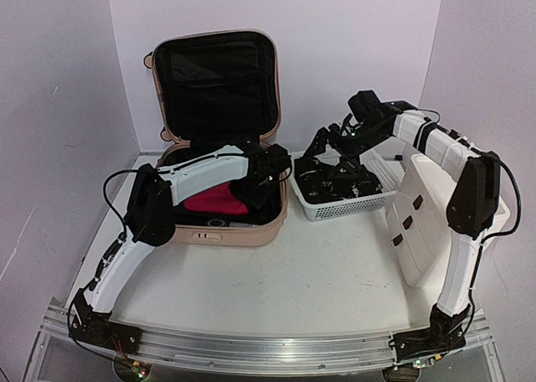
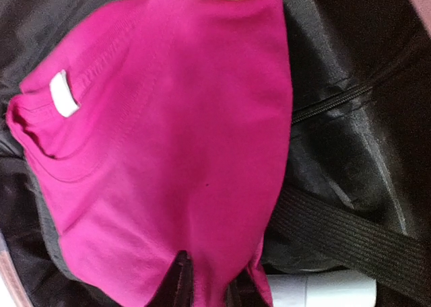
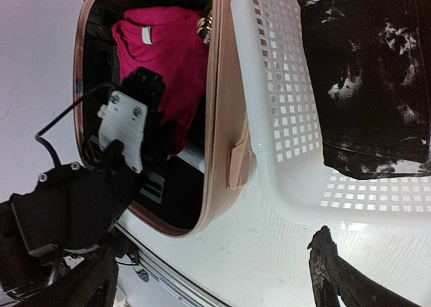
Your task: Open, take out, and arrange the luggage
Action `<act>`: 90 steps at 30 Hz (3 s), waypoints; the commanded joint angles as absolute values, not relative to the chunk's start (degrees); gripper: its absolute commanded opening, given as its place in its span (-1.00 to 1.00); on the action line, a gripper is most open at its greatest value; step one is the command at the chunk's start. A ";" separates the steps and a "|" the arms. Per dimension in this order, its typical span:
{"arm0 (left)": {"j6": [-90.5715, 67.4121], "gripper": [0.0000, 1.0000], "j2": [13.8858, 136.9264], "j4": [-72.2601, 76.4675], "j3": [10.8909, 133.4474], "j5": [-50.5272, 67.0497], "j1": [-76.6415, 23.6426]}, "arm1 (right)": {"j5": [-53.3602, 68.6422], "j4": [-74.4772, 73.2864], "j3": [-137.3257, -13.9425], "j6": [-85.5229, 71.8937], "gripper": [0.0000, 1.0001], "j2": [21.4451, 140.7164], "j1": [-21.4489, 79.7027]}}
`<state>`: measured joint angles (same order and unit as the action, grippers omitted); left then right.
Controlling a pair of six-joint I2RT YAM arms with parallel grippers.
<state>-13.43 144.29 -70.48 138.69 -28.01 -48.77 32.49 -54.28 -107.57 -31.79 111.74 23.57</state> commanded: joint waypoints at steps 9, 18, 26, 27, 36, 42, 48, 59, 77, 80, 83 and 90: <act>-15.09 -0.05 139.99 -70.23 138.08 -14.31 -45.43 | 32.97 -41.84 -110.00 -47.68 0.95 115.14 25.51; -13.66 0.75 141.84 -70.57 135.25 -24.67 -47.79 | 34.01 -41.64 -106.77 -46.53 0.95 113.31 25.50; -11.85 0.52 142.61 -70.67 134.90 -32.99 -48.08 | 33.75 -41.66 -107.63 -46.01 0.94 113.53 25.54; -11.80 0.47 142.83 -70.71 135.03 -32.83 -48.08 | 33.67 -41.66 -107.75 -46.05 0.94 113.67 25.57; -11.85 -0.42 142.19 -70.55 137.30 -30.23 -47.44 | 33.05 -40.62 -109.30 -47.69 0.93 114.96 26.39; -13.55 -0.97 138.60 -70.40 137.04 -24.10 -45.77 | 30.98 -31.51 -107.52 -59.26 0.92 115.93 27.02; -15.98 -1.00 133.45 -68.47 131.99 -16.34 -42.76 | 25.29 -23.79 -106.53 -71.02 0.91 117.41 27.52; -14.76 -1.00 127.60 -64.74 127.13 -5.94 -38.50 | 22.50 -22.59 -120.69 -76.39 0.92 130.53 31.81; -14.97 -1.00 124.19 -63.48 123.60 -1.97 -37.71 | 19.79 -22.72 -129.63 -85.80 0.78 144.13 39.86; -14.77 -1.00 123.66 -63.46 123.49 -2.72 -37.75 | 18.48 -24.16 -128.79 -84.58 0.80 142.63 40.19; -14.70 -1.00 123.48 -63.44 123.65 -2.96 -37.55 | 18.40 -24.79 -126.96 -86.04 0.81 140.65 40.30; -14.15 -1.00 123.23 -63.37 124.25 -2.33 -36.48 | 17.72 -25.86 -125.06 -87.58 0.86 138.32 41.32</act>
